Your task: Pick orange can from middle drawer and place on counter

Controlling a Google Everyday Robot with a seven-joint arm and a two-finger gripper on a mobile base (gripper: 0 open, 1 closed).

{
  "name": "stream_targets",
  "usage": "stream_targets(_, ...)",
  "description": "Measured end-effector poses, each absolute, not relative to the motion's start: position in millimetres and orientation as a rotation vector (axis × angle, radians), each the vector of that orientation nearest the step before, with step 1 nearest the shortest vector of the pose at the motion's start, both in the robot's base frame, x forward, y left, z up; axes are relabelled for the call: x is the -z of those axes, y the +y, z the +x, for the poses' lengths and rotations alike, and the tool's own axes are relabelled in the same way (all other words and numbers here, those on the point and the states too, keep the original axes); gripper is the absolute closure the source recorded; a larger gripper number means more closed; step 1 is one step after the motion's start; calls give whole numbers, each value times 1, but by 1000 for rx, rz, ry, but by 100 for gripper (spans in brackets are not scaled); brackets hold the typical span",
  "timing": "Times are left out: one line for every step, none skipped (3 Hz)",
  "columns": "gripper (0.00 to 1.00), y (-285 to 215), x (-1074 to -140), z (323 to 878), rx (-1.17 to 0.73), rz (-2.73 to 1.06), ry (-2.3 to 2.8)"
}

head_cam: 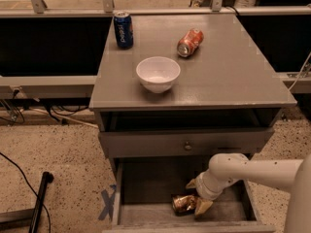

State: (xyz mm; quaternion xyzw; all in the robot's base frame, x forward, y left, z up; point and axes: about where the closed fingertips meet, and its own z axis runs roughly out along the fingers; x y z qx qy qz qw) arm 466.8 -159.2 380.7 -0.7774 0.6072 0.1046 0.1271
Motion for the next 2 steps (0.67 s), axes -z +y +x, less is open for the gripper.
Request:
stream_targets(34, -160, -368, 465, -326, -2242, 1750)
stream_targets(52, -160, -370, 464, -335, -2214, 1714)
